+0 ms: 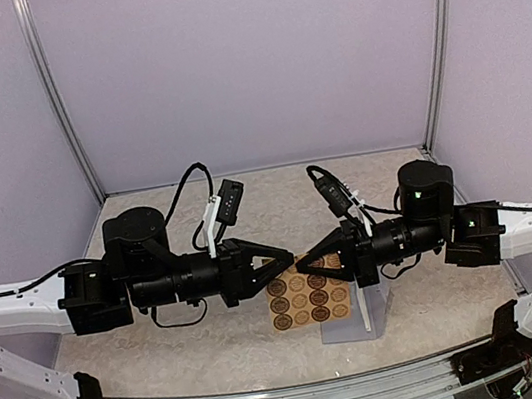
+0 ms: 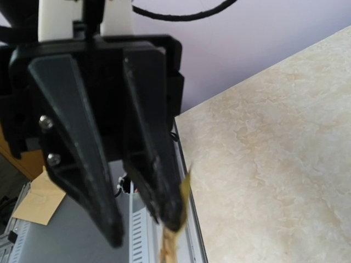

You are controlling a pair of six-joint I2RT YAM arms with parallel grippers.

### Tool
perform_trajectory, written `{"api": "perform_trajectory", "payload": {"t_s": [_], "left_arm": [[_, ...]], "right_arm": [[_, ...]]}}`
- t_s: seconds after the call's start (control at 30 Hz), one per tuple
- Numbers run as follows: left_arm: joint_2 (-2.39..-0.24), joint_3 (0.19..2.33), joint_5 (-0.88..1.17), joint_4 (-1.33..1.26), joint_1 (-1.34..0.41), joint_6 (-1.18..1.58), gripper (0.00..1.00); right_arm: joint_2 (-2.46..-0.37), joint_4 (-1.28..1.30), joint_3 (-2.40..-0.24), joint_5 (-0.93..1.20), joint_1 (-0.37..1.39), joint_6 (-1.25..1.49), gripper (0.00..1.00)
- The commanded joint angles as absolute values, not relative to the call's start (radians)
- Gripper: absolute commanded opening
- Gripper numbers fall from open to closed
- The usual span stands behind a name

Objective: Place the letter into the envelope and seal it

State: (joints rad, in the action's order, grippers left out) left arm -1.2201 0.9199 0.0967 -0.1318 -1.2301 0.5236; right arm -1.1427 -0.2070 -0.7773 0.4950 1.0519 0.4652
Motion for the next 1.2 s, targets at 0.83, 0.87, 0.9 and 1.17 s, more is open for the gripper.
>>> {"api": "perform_trajectory", "payload": {"t_s": [0.83,0.87,0.9,1.17], "left_arm": [[-1.249,0.925,0.048,-0.081,-1.229,0.503,0.11],[-1.251,0.927,0.044,-0.077,-1.229,0.502,0.11],[-1.253,0.928,0.041,-0.075,-1.230,0.501,0.10],[-1.247,0.927,0.021,-0.066,-1.232,0.494,0.13]], "right_arm": [[-1.165,-0.193,-0.825,0.506,1.065,0.465,0.00],[-1.165,-0.193,-0.825,0.507,1.064,0.465,0.00],[-1.165,-0.193,-0.825,0.506,1.064,0.464,0.00],[-1.167,-0.193,-0.825,0.508,1.065,0.463,0.00]]}}
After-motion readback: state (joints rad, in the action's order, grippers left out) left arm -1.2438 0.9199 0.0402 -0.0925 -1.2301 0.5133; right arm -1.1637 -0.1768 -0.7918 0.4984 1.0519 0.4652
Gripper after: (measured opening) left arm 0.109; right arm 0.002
